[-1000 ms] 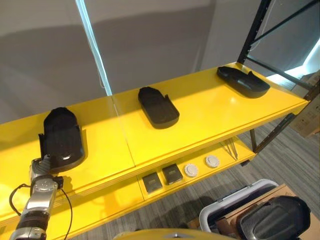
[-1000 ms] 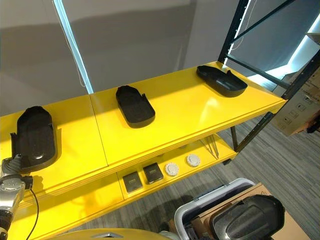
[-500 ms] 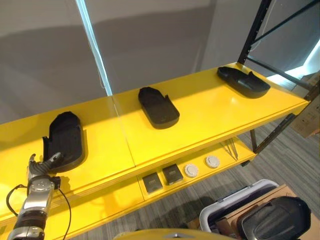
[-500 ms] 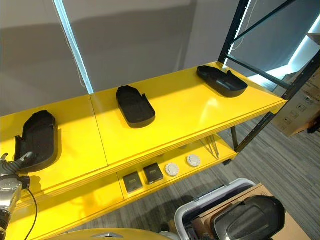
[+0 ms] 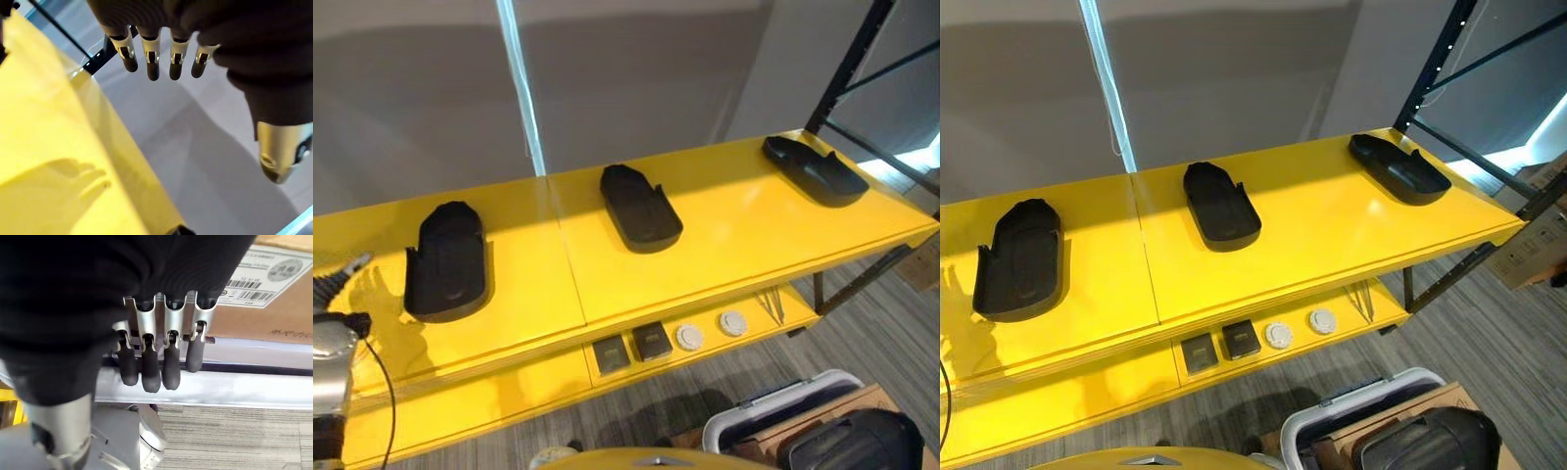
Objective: Move parts from the plastic box to the shelf.
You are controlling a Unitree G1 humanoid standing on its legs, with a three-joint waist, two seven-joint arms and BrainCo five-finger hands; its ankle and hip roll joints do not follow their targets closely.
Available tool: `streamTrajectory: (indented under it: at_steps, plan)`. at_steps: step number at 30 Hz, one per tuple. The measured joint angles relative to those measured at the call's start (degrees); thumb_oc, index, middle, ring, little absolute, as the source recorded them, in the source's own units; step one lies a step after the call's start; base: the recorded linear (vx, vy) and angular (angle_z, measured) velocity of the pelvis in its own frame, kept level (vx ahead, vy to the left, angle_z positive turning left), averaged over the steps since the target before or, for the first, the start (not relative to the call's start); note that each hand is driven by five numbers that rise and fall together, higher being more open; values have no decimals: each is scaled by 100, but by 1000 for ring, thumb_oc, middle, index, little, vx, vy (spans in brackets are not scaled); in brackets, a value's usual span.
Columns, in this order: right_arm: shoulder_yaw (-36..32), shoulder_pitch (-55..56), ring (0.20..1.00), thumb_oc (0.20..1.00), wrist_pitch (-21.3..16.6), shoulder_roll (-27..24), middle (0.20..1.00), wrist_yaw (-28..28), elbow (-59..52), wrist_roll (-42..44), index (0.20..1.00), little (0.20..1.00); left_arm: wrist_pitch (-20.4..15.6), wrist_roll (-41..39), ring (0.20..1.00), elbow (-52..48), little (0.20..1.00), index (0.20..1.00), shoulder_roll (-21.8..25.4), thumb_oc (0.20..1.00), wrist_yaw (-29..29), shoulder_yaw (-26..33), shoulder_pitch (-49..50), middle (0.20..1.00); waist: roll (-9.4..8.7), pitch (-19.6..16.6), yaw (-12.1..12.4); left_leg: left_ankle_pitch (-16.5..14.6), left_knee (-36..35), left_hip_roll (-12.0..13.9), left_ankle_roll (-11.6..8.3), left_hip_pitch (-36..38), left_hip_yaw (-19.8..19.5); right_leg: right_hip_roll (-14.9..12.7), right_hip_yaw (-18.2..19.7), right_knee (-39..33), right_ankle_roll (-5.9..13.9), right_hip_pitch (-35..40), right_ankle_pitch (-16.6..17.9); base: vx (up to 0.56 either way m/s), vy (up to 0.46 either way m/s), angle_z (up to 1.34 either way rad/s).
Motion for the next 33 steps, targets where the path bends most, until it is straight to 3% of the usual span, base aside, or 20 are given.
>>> streamTrajectory:
  at_steps: [4,6,8,10,11,12,13,14,15,17,27,33]
  plan:
    - [-52,7,1000,1000,6,17,1000,1,3,0,1000,1000,-215,-81,1000,-58,1000,1000,-7,1000,-188,11,22,1000,12,17,15,-1,0,0,-5,5,-37,-2,-57,1,11,35,-23,3,-3,6]
    - [-104,45,1000,1000,7,43,1000,1,0,0,1000,1000,-552,-644,1000,-772,1000,1000,-137,1000,-797,-24,94,1000,-15,36,54,0,0,-1,-6,4,-40,-7,-75,1,36,44,-45,-3,1,5]
    - [-234,72,1000,1000,4,90,1000,-15,5,-8,1000,1000,-659,-1274,1000,-1858,1000,1000,-575,1000,-1567,-68,123,1000,-7,59,86,3,1,-11,-7,0,-47,-16,-83,2,58,45,-61,-9,9,3]
    - [-295,56,1000,1000,4,104,1000,-19,6,-14,1000,1000,-808,-1698,1000,-2666,1000,1000,-954,1000,-2373,-618,121,1000,-2,59,116,9,1,-22,-2,0,-48,-26,-88,2,62,46,-63,0,0,0]
    - [-387,14,1000,1000,-23,105,1000,-24,2,-16,1000,1000,-814,-1966,896,-2839,896,896,-1182,896,-2930,-1108,119,896,9,56,42,7,1,-22,-3,0,-49,-26,-83,3,63,42,-64,-14,15,-3]
    - [-397,-11,1000,1000,-38,104,1000,-38,1,-17,1000,1000,-768,-2093,683,-2806,683,683,-1274,683,-3143,-1202,120,683,12,58,-8,7,2,-19,-4,-1,-46,-21,-80,3,64,38,-65,-12,12,-5]
    - [-399,-25,1000,1000,-43,100,1000,-95,2,-19,1000,1000,-696,-2223,586,-2738,586,586,-1525,586,-3356,-1263,118,586,48,69,-38,3,2,-15,-9,0,-38,-17,-68,3,64,33,-66,-4,4,-4]
    - [-401,-28,1000,1000,-41,76,1000,-93,6,-19,1000,1000,-629,-2342,310,-2615,310,310,-1658,310,-3521,-1390,129,310,86,73,-39,-1,1,-7,-15,0,-36,-11,-67,2,60,32,-71,0,0,0]
    - [-399,-26,1000,1000,-39,64,1000,-92,6,-18,1000,1000,-579,-2415,200,-2545,200,200,-1661,200,-3614,-1395,139,200,111,86,-29,-3,3,4,-21,0,-34,2,-67,2,55,30,-80,0,0,0]
    - [-394,-12,1000,1000,-31,12,1000,-89,10,-15,1000,1000,-593,-2601,200,-2334,200,200,-1735,200,-3672,-1401,265,200,199,101,9,46,4,6,-23,1,-29,4,-67,2,61,31,-87,0,0,0]
    - [-394,-8,1000,1000,-51,15,1000,-91,231,-12,1000,1000,-823,-2888,200,-2392,200,200,-1659,200,-4037,-1077,425,200,242,109,206,21,3,-3,-68,-15,-70,-11,-122,2,77,46,-102,-6,3,2]
    - [-394,1,1000,1000,-48,14,1000,-98,235,-9,1000,1000,-675,-3467,200,-2713,200,200,-1659,200,-4601,-1044,419,200,255,101,250,20,2,-5,-62,-29,-117,-12,-147,2,76,47,-101,0,3,2]
